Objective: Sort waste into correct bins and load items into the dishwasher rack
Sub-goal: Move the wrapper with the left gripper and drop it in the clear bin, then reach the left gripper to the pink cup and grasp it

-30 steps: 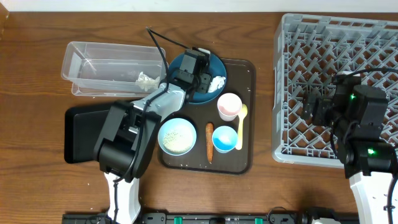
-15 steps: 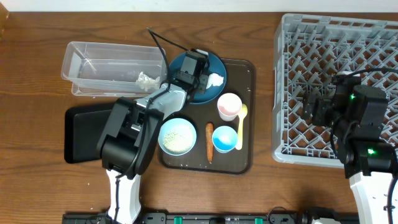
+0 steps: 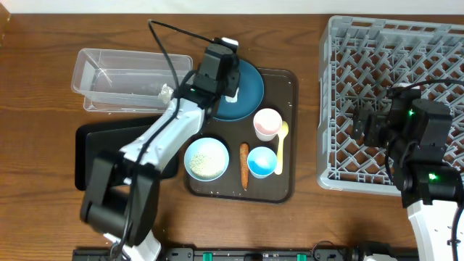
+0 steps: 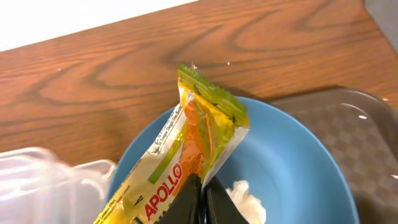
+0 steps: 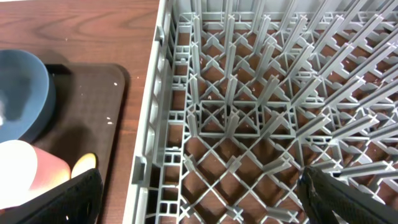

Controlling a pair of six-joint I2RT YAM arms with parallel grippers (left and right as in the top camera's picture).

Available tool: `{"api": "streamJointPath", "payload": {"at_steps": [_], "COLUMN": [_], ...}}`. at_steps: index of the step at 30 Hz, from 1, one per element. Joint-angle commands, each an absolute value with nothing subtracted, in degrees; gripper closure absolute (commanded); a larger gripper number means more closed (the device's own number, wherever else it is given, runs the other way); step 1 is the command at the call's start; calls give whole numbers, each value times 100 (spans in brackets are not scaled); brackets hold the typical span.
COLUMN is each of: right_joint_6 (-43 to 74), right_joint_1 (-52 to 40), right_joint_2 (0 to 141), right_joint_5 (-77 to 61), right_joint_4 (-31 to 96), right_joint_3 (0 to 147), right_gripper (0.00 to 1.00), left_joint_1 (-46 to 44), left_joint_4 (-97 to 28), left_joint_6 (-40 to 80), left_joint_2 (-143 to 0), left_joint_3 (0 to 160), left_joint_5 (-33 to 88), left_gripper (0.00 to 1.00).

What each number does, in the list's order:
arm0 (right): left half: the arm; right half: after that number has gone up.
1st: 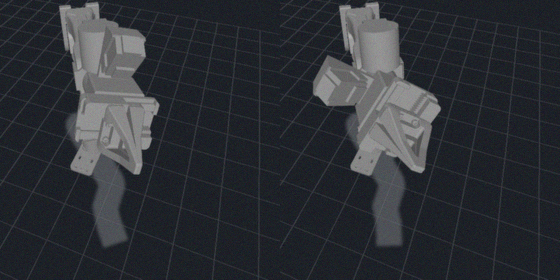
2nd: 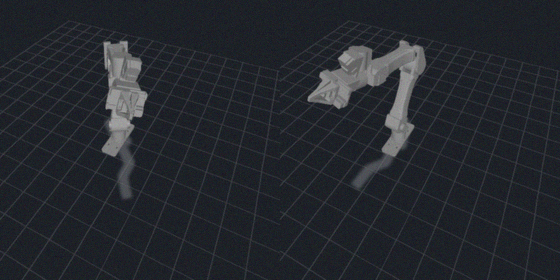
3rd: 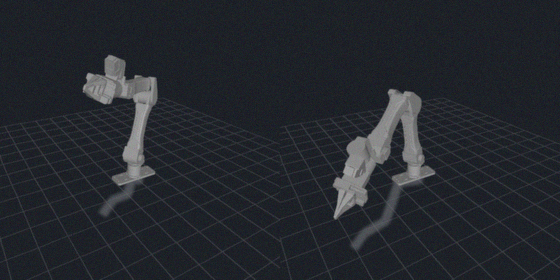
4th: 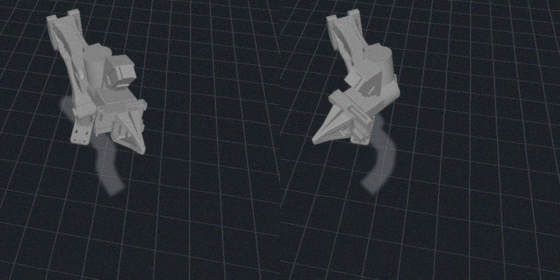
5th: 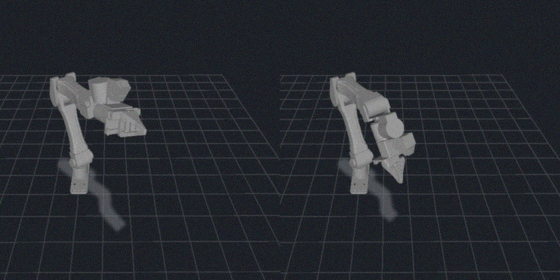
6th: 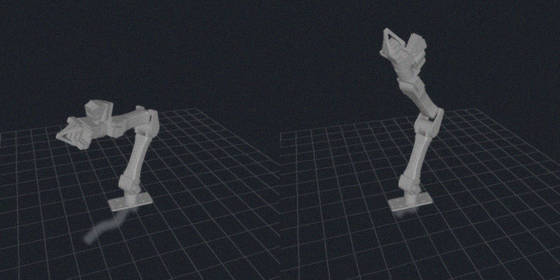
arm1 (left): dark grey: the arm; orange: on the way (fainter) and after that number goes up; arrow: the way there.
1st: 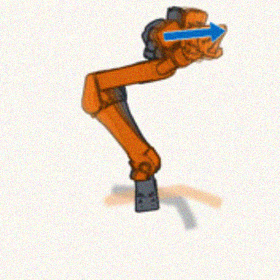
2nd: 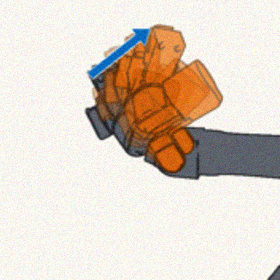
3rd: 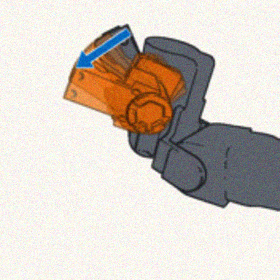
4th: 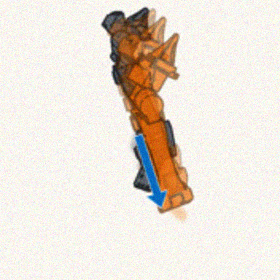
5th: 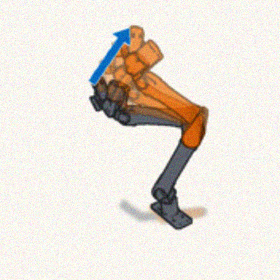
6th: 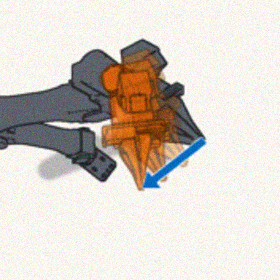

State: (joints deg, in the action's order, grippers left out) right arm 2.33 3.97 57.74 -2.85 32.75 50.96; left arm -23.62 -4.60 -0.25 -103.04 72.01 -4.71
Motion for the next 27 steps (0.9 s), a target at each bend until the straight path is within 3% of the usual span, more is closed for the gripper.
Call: {"api": "streamJointPath", "payload": {"at_steps": [1, 14, 23, 24, 27], "right_joint_6": [167, 167, 167, 167, 167], "right_joint_1": [469, 469, 469, 469, 469], "right_joint_2": [5767, 5767, 5767, 5767, 5767], "right_joint_5": [-307, -307, -307, -307, -307], "right_joint_4": [3280, 3280, 3280, 3280, 3280], "right_joint_3": [5238, 5238, 5238, 5238, 5238], "right_gripper": [1, 1, 1, 1, 1], "left_joint_1": [-2226, -624, -150, -152, -169], "left_joint_4": [-602, -1411, -1431, -1431, -1428], "left_joint_6": [-43, -16, -16, -16, -19], "left_joint_2": [-9900, -9229, -9570, -9623, -9717], "left_joint_3": [7214, 7214, 7212, 7212, 7212], "left_joint_5": [-567, -558, -558, -556, -508], "left_gripper": [94, 94, 93, 89, 53]}}
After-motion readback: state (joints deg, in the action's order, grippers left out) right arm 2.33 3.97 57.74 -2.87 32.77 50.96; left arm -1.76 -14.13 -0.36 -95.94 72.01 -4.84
